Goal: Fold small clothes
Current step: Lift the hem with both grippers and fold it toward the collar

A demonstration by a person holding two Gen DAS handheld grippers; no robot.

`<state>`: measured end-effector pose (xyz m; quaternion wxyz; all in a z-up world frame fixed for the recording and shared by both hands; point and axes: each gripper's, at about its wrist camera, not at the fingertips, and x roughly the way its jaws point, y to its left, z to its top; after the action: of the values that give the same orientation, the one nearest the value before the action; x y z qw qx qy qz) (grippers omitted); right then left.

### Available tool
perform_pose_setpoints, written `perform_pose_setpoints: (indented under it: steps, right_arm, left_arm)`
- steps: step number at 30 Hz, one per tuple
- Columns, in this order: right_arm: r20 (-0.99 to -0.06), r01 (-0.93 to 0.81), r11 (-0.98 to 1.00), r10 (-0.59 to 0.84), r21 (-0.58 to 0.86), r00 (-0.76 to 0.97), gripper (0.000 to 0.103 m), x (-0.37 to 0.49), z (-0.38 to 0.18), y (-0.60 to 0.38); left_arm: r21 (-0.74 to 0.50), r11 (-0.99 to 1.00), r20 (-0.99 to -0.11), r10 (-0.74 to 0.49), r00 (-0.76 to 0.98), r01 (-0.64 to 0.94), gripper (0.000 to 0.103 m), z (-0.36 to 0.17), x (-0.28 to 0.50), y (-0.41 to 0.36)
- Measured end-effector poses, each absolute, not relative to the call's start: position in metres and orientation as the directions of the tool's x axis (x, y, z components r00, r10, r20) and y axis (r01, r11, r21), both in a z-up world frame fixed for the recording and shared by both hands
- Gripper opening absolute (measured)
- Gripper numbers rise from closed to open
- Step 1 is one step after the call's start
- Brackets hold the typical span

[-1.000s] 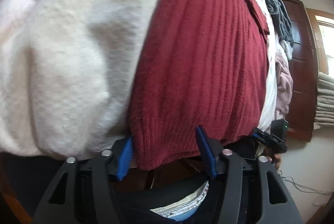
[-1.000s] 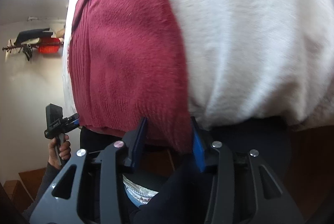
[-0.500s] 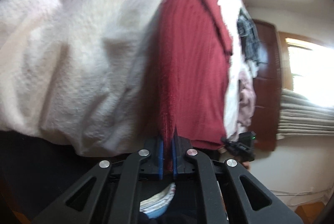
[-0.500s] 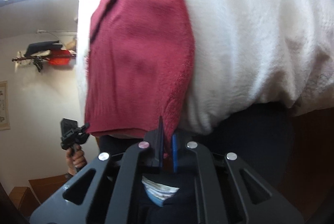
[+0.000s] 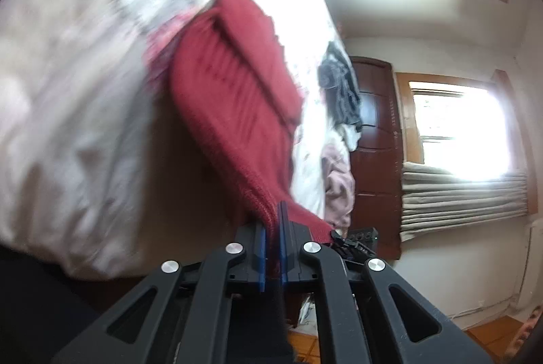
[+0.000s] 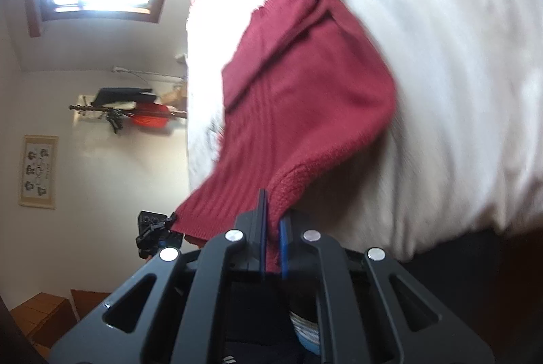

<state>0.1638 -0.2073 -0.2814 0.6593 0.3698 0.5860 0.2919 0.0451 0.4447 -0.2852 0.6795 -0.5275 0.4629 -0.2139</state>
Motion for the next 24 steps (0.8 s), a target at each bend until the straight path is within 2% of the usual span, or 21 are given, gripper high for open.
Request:
perform_pose_setpoints:
  steps: [7, 13, 24]
  right_arm:
    - [-0.538, 0.043, 0.540, 0.825, 0.841, 0.173, 0.004, 0.226, -0.269, -0.205]
    - [-0.568, 0.083, 0.563, 0.802, 0.822, 0.187, 0.004, 0.287, -0.281, -0.202]
    - [-0.655, 0.187, 0.630, 0.743, 0.754, 0.140, 0.005, 0.398, -0.349, -0.190]
  left_arm:
    - [-0.923, 0.329, -0.384, -0.769, 0.511, -0.200, 0.005, -0.270, 0.115, 0.454]
    - [-0.911, 0.311, -0.412, -0.739, 0.533, -0.272, 0.005, -0.291, 0.182, 0.474]
    - [-0.825, 0.360, -0.552, -0.676, 0.488, -0.436, 0.005, -0.363, 0.293, 0.492]
